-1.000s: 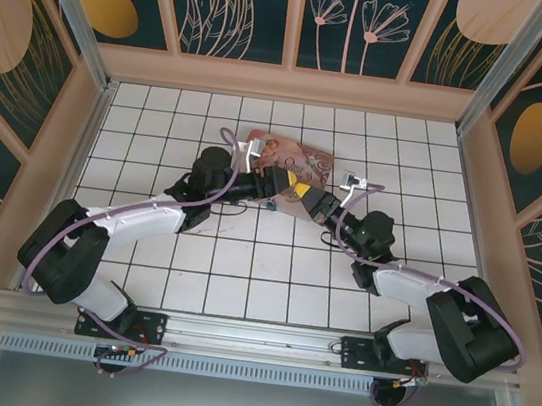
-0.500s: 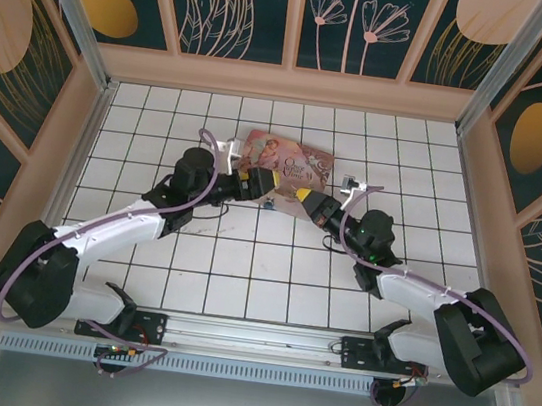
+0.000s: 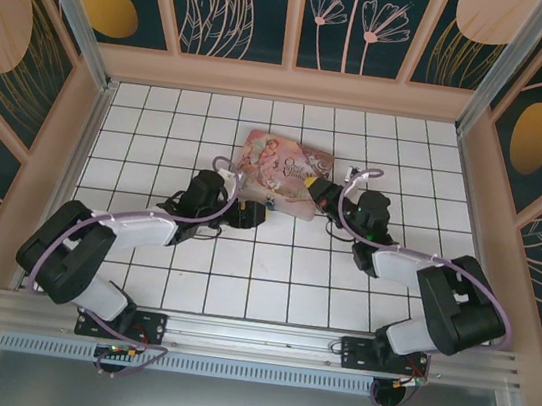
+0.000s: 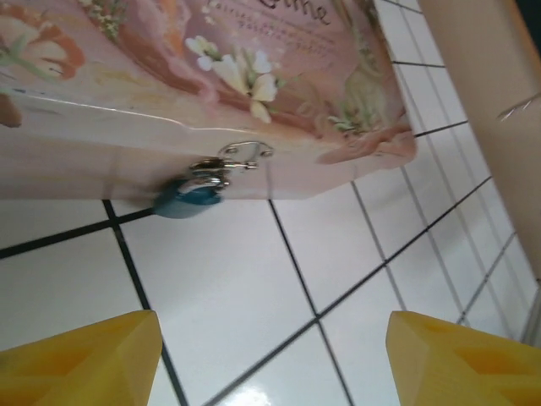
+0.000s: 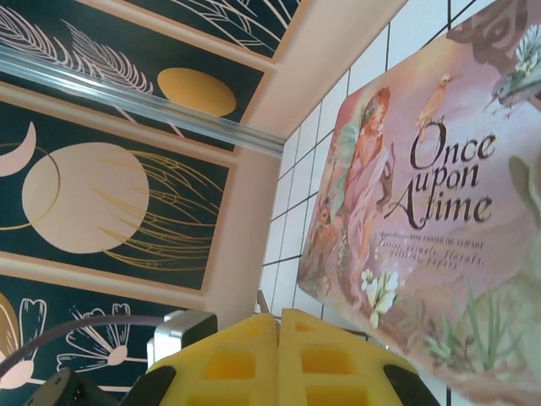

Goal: Unlock the padlock with the key

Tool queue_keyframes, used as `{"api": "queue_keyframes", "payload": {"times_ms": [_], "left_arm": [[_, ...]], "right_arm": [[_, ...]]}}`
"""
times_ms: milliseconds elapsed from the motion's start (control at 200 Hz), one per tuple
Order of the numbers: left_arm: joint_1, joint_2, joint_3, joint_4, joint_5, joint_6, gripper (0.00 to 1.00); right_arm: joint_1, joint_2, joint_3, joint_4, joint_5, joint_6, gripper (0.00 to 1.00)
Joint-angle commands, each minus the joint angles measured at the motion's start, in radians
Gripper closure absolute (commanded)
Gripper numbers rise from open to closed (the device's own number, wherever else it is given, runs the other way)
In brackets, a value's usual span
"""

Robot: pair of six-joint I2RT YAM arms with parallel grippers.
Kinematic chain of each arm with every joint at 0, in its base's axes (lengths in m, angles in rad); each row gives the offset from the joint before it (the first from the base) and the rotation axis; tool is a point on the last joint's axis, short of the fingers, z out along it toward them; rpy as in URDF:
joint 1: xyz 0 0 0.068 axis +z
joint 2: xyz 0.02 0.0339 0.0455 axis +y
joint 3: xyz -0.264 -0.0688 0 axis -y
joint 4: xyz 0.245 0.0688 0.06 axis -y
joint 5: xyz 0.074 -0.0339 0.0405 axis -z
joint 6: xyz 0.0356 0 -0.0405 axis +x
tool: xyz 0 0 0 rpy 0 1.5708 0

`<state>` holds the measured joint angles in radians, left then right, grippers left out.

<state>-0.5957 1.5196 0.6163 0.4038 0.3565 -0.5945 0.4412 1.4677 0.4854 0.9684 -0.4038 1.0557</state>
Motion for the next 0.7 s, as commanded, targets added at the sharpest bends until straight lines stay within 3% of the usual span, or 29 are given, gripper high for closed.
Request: {"api": "queue_keyframes", "payload": {"times_ms": [0,400,696], "left_arm": [[-0.003,0.048,-0.013,0.104,-0.028,0.098,0.31],[-0.003,0.157,-0.01,0.301,-0.068,0.178,0.33],[-0.003,0.269,0.044,0.349,-0.052,0.187,0.35]], "right_arm": [[-0.02,0.063,0.071,0.044,-0.047,0.017,1.0],[-0.033,0.244,0.183,0.085,-0.086,0.035,1.0],[-0.05,0.322,0.174,0.159,-0.094,0.069,1.0]]}}
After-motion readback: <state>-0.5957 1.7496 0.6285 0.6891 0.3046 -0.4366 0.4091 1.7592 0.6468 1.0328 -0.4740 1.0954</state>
